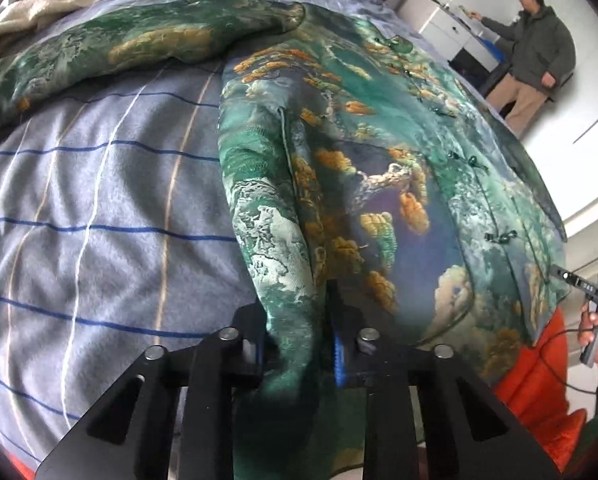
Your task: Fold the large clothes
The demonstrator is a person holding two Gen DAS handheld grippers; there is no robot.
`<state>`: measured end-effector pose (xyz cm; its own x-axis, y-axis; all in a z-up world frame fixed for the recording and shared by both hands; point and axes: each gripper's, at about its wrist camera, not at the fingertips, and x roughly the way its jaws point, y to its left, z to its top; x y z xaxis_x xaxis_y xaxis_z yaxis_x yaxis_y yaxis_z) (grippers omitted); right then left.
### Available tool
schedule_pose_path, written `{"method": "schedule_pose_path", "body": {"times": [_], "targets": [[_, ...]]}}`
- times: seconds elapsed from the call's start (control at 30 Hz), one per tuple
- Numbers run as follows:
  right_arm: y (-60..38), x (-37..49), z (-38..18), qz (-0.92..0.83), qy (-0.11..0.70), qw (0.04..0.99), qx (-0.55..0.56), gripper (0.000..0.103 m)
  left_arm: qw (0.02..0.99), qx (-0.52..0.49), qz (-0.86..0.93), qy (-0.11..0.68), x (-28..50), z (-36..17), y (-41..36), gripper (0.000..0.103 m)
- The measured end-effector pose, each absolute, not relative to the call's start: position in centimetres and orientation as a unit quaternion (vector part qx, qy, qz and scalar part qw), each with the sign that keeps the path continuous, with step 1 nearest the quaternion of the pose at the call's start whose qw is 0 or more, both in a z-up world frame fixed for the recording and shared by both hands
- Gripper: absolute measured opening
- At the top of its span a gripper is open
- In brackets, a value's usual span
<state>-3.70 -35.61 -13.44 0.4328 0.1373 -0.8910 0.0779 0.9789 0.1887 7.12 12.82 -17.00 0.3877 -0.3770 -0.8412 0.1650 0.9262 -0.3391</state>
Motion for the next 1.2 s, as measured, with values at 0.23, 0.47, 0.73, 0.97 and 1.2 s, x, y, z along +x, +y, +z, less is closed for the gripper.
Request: {"method": "schedule_pose_path", "body": {"times": [0.23, 0.47, 0.73, 0.97, 1.2], "targets": [[-35.7, -5.2, -11.2, 0.009, 0.529, 0.845, 0.078, 0.015, 0.831, -0.070, -0.174, 0.524, 4.1, -16.2, 11.3, 0.017], [-34.7, -4.7, -12.6, -0.040, 0.528, 0.847, 0.037, 0.036, 0.851, -0.073, -0.127, 0.504, 3.9, -15.5, 12.6, 0.061], [-35.0, -6.1, -7.1, -0.087, 0.437, 0.894, 0.041, 0.062, 0.903, -0.063, -0.091, 0.415, 2.2, -8.7, 12.5, 0.094], [-30.5, -4.6, -3.6, -0.060, 0.394, 0.917, 0.012, 0.071, 0.929, -0.059, -0.065, 0.358, 2.8, -5.6, 9.7, 0.101], [-26.6, -4.5, -2.3, -0.036, 0.380, 0.924, -0.012, 0.079, 0.942, -0.071, -0.044, 0.326, 2.3, -4.4, 7.8, 0.102]]}}
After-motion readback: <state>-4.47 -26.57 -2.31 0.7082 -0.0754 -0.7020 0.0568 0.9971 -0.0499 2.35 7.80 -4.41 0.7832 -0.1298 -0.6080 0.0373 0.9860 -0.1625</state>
